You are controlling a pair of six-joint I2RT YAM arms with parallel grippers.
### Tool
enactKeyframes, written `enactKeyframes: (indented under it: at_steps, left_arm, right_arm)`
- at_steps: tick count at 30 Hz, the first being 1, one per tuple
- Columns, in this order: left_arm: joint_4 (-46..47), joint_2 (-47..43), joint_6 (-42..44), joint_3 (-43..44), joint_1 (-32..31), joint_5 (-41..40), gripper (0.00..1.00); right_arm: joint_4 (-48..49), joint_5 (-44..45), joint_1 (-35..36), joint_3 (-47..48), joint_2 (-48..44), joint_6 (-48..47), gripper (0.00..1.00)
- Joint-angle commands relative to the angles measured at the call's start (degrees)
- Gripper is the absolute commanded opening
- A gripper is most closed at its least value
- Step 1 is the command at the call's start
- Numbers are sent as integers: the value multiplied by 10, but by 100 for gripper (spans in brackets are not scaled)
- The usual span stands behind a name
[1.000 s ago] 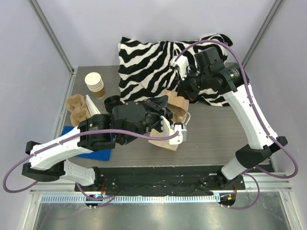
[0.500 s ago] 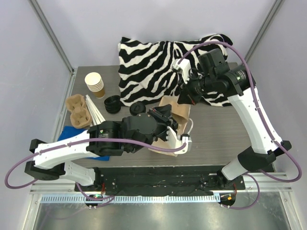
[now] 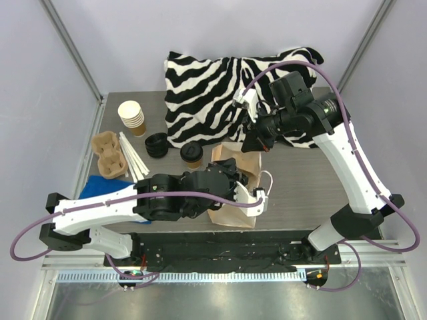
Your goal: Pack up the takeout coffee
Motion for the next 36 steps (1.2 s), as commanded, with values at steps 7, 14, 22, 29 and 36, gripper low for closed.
enactKeyframes:
  at_steps: [7,14,22,29,36]
  left_arm:
    - [-43,4,-123,-48,6,-11,0]
    - [-43,23,-149,-50,39,-9,0]
    - [4,24,-147,-70,57,-3,0]
    - [29,25,-142,-93,68,14,0]
    - [-12,33,-147,-29,68,13,0]
  right_arm:
    - [-9,-10,15,-1,-24,10,1]
    - [-8,-13,22,-16,-31,11,1]
    - [-18,-31,27,-20,-30,8,1]
    - [-24,-51,28,-14,-25,2,1]
    - [-29,-47,29,-16,-25,8,1]
